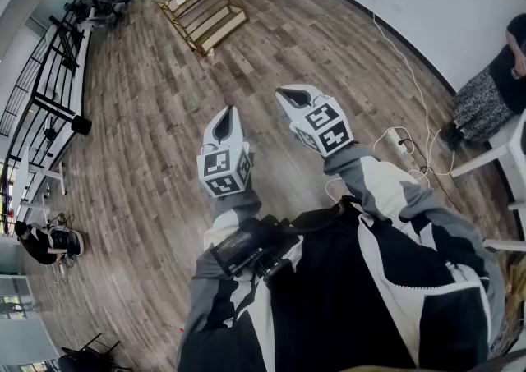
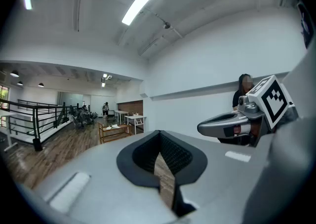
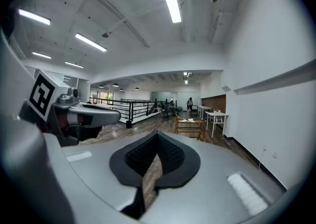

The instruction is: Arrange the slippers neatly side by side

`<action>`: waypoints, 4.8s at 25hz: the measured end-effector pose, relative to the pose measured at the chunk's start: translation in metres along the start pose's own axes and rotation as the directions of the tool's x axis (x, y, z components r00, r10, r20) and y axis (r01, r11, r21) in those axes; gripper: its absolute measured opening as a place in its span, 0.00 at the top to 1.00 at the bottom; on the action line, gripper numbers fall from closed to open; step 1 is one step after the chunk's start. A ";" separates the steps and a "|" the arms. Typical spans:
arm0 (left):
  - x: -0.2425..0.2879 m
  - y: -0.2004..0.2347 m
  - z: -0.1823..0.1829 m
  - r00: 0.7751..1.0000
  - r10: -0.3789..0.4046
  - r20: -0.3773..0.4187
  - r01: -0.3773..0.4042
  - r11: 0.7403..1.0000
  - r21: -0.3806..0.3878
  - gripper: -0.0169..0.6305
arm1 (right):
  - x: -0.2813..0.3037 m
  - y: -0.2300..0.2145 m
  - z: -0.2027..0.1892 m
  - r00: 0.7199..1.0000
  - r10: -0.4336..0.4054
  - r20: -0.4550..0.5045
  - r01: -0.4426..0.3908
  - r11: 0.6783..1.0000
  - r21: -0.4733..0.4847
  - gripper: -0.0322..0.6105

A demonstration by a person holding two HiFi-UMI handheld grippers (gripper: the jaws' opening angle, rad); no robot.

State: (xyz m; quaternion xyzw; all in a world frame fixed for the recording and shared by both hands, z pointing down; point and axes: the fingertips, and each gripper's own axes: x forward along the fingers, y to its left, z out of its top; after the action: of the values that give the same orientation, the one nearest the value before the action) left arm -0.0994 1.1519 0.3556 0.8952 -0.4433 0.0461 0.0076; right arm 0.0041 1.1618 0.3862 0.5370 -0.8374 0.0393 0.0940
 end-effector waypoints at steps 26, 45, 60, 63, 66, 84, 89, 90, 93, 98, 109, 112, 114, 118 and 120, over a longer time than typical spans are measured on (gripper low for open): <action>0.010 -0.001 -0.018 1.000 0.007 -0.025 -0.007 1.000 0.010 0.96 | 0.001 -0.011 -0.010 1.000 0.005 -0.003 -0.005 1.000 0.013 0.94; 0.029 0.016 -0.031 0.998 0.003 -0.057 -0.003 1.000 0.000 0.96 | 0.027 -0.013 -0.014 1.000 0.018 -0.010 -0.018 1.000 0.020 0.94; 0.116 0.116 -0.033 0.989 -0.131 -0.074 0.130 0.991 -0.022 0.96 | 0.145 -0.032 0.004 0.995 -0.094 -0.038 0.095 0.995 0.027 0.94; 0.132 0.144 -0.035 0.985 -0.159 -0.069 0.158 0.987 -0.020 0.96 | 0.176 -0.031 0.008 0.992 -0.118 -0.038 0.119 0.992 0.032 0.94; 0.146 0.170 -0.037 0.981 -0.180 -0.066 0.179 0.984 -0.018 0.96 | 0.204 -0.030 0.013 0.989 -0.140 -0.038 0.141 0.989 0.036 0.94; 0.203 0.245 -0.054 0.972 -0.220 -0.085 0.216 0.975 -0.053 0.96 | 0.300 -0.038 0.019 0.985 -0.154 -0.073 0.158 0.987 0.042 0.94; 0.234 0.264 -0.061 0.977 -0.186 -0.103 0.181 0.982 -0.054 0.96 | 0.335 -0.057 0.018 0.990 -0.119 -0.070 0.123 0.991 0.050 0.94; 0.242 0.269 -0.062 0.979 -0.176 -0.106 0.171 0.984 -0.052 0.96 | 0.343 -0.062 0.018 0.992 -0.110 -0.069 0.113 0.992 0.047 0.94; 0.268 0.281 -0.062 0.982 -0.151 -0.110 0.145 0.988 -0.055 0.96 | 0.371 -0.076 0.018 0.995 -0.074 -0.071 0.075 0.997 0.015 0.94; 0.328 0.293 -0.051 0.989 -0.105 -0.107 0.099 0.993 -0.059 0.96 | 0.415 -0.124 0.030 0.997 -0.021 -0.072 0.021 1.000 0.002 0.94; 0.450 0.307 -0.023 0.993 -0.011 -0.116 0.005 0.999 -0.048 0.96 | 0.480 -0.236 0.054 0.997 0.055 -0.062 -0.055 0.999 0.003 0.94; 0.480 0.310 -0.013 0.992 0.005 -0.126 -0.009 1.000 -0.029 0.96 | 0.498 -0.264 0.064 0.996 0.070 -0.057 -0.069 0.998 0.012 0.94; 0.492 0.314 -0.013 0.991 0.016 -0.131 -0.018 1.000 -0.018 0.96 | 0.509 -0.275 0.066 0.996 0.077 -0.051 -0.076 0.997 0.018 0.94; 0.507 0.324 -0.018 0.990 0.029 -0.137 -0.032 0.999 -0.026 0.96 | 0.527 -0.285 0.062 0.995 0.089 -0.053 -0.088 0.996 0.019 0.94; 0.509 0.327 -0.027 0.991 0.037 -0.125 -0.040 0.999 -0.022 0.96 | 0.531 -0.287 0.054 0.995 0.086 -0.050 -0.085 0.996 0.015 0.94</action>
State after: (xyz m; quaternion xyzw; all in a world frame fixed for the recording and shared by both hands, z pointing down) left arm -0.0542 0.5518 0.4187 0.8816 -0.4598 0.0968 0.0454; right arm 0.0433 0.5587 0.4289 0.5001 -0.8567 0.0622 0.1100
